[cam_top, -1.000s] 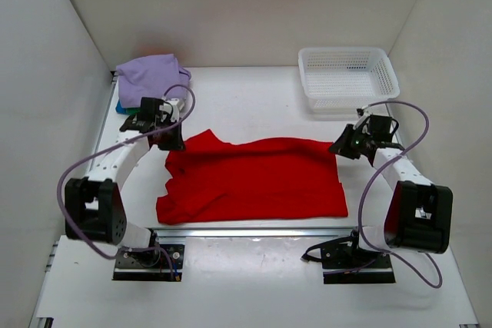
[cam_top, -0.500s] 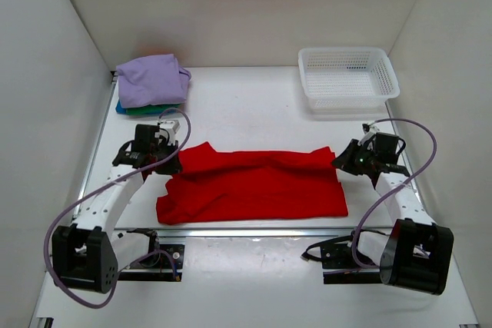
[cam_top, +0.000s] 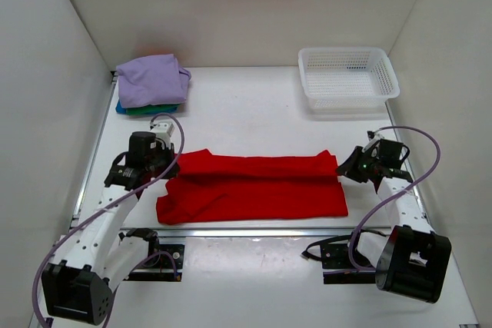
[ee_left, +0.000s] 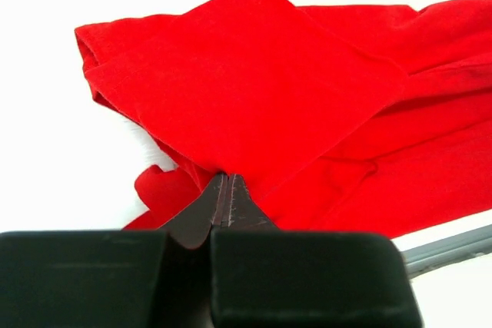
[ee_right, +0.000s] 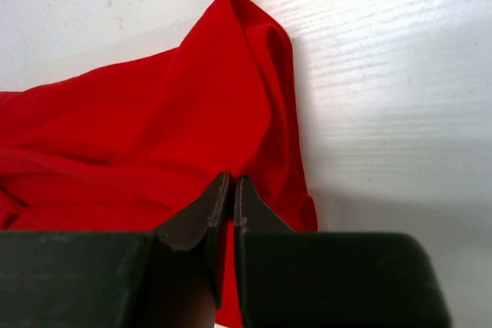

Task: Fold and stack the t-shirts
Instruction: Fold the other side of the tshirt into a rectangle

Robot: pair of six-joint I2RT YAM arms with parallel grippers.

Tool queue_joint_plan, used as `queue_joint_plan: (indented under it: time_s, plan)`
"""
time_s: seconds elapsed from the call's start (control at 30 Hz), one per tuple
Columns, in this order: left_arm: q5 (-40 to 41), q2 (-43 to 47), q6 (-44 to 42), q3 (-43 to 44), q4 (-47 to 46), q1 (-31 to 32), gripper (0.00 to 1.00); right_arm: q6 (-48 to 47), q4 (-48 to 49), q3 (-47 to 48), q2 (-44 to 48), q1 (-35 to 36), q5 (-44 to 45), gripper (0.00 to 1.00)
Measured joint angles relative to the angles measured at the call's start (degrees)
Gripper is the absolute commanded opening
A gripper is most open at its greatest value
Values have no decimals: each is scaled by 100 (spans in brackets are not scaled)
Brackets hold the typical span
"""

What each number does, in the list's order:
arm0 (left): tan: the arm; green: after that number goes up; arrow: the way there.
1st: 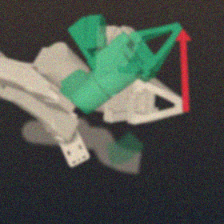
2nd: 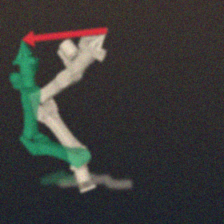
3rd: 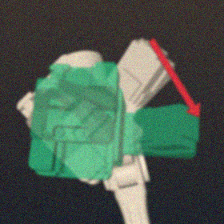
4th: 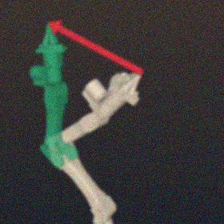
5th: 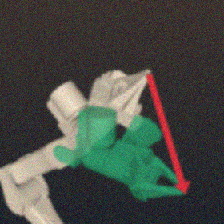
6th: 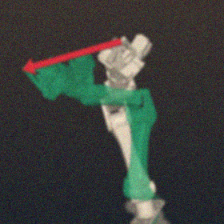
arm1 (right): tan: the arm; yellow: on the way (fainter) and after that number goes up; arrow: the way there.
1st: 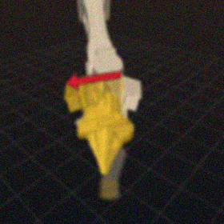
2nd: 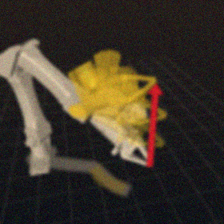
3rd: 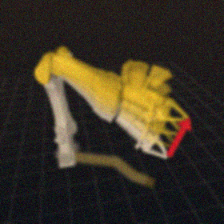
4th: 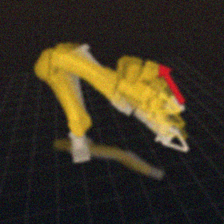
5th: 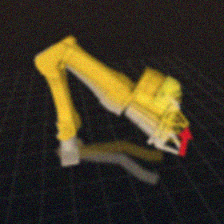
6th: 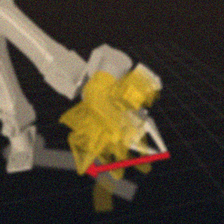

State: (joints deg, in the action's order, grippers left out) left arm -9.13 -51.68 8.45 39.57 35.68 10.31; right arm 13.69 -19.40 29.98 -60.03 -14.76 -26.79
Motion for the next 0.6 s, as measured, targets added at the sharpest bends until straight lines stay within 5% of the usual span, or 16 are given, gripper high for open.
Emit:
queue_joint_plan:
  time_s: [0.1, 0.2, 0.3, 0.4, 0.6]
  plan:
    - [92, 186, 109, 4, 109, 109, 0, -2, -136, 0, 2, 7, 44, 0]
    - [79, 426, 210, 52, 295, 155, 18, 13, -278, 0, 50, -7, 90, 1]
    - [57, 621, 328, 160, 455, 160, 35, 74, -422, 0, 166, -61, 142, 21]
    - [-57, 833, 472, 184, 581, 125, 36, 146, -570, 7, 297, -76, 282, 36]
    - [-105, 1279, 752, 151, 846, 125, 30, 181, -791, 315, 374, 44, 612, 37]
